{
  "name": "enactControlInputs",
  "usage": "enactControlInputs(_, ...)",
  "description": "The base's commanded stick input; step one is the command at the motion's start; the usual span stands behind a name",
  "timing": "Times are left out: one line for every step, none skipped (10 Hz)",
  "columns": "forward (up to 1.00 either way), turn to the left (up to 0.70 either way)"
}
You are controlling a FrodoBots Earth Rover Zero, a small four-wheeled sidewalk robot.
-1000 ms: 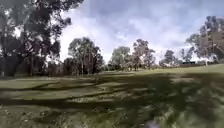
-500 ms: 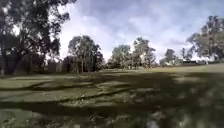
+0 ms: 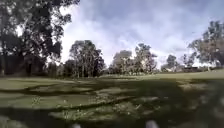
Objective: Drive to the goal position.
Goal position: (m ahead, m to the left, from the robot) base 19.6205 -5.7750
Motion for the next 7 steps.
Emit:
enactControlInputs(0.70, 0.00)
enactControlInputs(0.70, 0.00)
enactControlInputs(0.70, -0.07)
enactControlInputs(0.70, -0.21)
enactControlInputs(0.70, -0.30)
enactControlInputs(0.70, -0.11)
enactControlInputs(0.70, 0.00)
